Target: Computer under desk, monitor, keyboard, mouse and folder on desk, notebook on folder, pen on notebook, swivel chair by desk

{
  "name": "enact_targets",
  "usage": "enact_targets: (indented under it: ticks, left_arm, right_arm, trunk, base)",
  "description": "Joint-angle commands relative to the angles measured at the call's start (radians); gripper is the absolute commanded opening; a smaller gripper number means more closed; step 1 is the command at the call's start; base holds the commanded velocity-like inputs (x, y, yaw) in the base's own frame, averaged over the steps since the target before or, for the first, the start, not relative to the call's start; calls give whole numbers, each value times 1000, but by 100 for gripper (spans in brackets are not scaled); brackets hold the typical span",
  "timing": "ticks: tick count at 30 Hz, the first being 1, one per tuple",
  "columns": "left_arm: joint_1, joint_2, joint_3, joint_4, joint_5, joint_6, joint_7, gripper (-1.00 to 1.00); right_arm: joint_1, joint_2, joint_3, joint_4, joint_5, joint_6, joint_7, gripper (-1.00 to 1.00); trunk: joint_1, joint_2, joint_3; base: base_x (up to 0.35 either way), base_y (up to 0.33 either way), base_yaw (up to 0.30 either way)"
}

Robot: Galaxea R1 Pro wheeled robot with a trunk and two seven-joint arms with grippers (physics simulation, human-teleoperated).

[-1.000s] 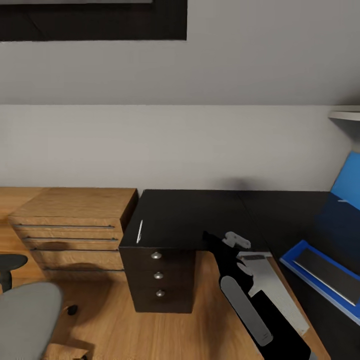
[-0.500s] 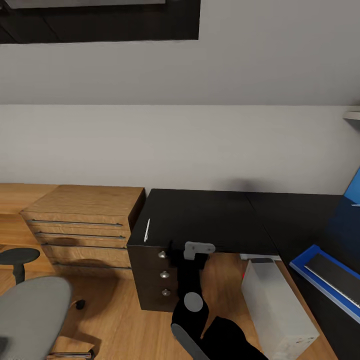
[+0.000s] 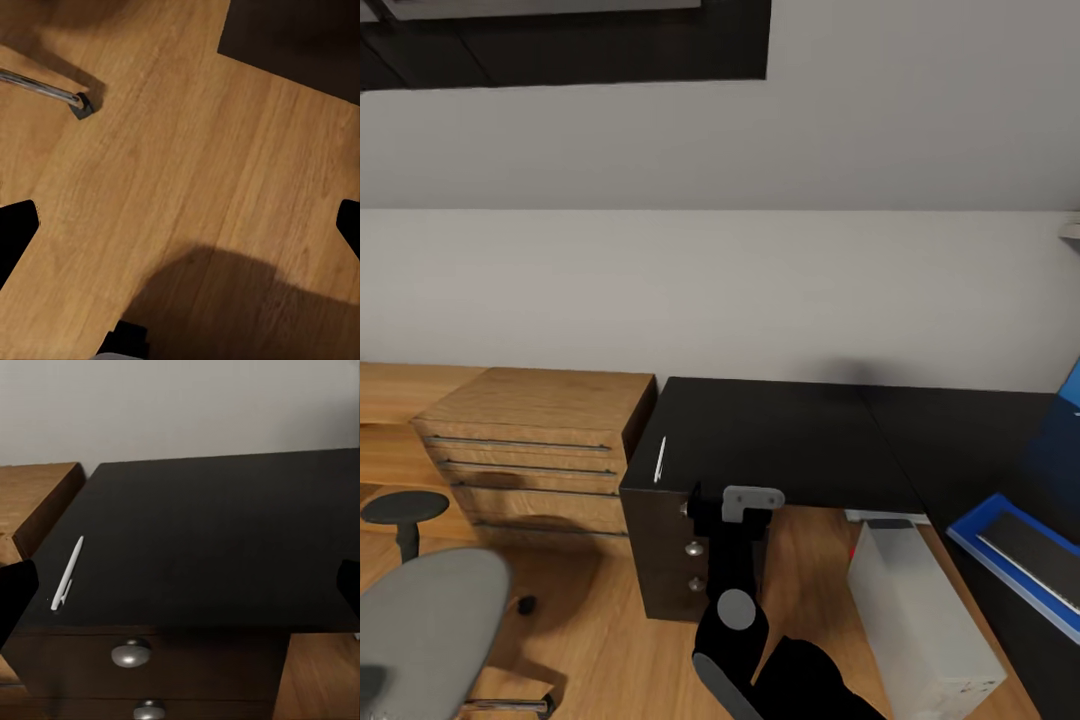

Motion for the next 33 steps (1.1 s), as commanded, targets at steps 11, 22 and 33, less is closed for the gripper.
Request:
enact_targets:
  ticks: [11, 22, 33]
  left_arm:
    - [0, -1, -4, -3, 5, 5, 7, 100]
    - [0, -1, -5, -4, 3, 4, 7, 100]
    - [0, -2, -8, -4, 2, 5, 7, 100]
  right_arm:
    - [-1, 3, 4, 50, 6, -7, -4, 100]
    - [-1, 3, 3, 110, 34, -9, 28, 100]
    - [-382, 58, -111, 698, 28, -14, 434, 100]
  trunk:
    - [0, -1, -1]
    - [0, -1, -3]
    - [0, -1, -3]
  base:
    - [0, 0, 254]
    - [0, 0, 204]
    - [0, 0, 3]
